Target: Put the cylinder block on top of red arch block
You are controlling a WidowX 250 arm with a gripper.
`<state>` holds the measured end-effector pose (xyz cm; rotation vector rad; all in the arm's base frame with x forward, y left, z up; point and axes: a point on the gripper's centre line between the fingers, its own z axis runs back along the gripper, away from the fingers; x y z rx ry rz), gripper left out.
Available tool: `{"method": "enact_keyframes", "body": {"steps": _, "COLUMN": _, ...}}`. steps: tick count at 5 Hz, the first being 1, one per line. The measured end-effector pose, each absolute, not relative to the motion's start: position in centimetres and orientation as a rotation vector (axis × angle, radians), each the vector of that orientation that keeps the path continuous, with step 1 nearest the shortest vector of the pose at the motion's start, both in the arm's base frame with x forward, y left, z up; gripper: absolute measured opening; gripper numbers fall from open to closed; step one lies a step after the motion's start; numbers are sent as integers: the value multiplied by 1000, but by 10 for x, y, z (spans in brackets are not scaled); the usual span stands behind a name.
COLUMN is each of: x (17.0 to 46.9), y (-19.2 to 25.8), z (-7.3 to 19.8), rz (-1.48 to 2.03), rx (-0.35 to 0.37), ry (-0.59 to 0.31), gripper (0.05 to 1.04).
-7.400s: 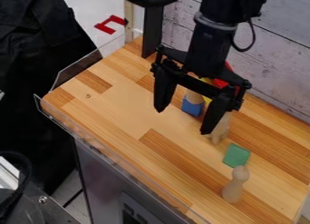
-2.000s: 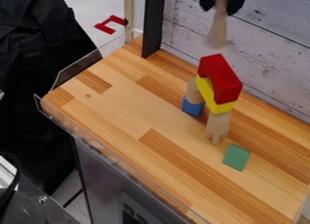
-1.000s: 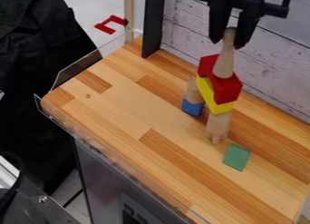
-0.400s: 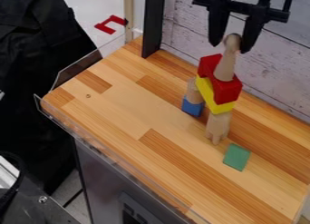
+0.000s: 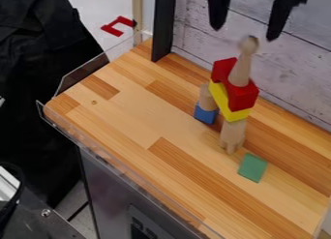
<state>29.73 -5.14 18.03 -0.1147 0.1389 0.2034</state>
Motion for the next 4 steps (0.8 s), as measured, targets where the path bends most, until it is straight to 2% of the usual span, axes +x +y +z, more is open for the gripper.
{"method": "enact_keyframes", "body": {"steps": 2, "x": 276, "y": -25, "z": 230, "rz": 244, "rx": -133, "ry": 59, "gripper": 1000}}
{"method": "enact_keyframes", "body": {"steps": 4, "x": 217, "y": 6, "z": 196, "rz": 230, "rx": 26, "ry": 180, "gripper": 1000}}
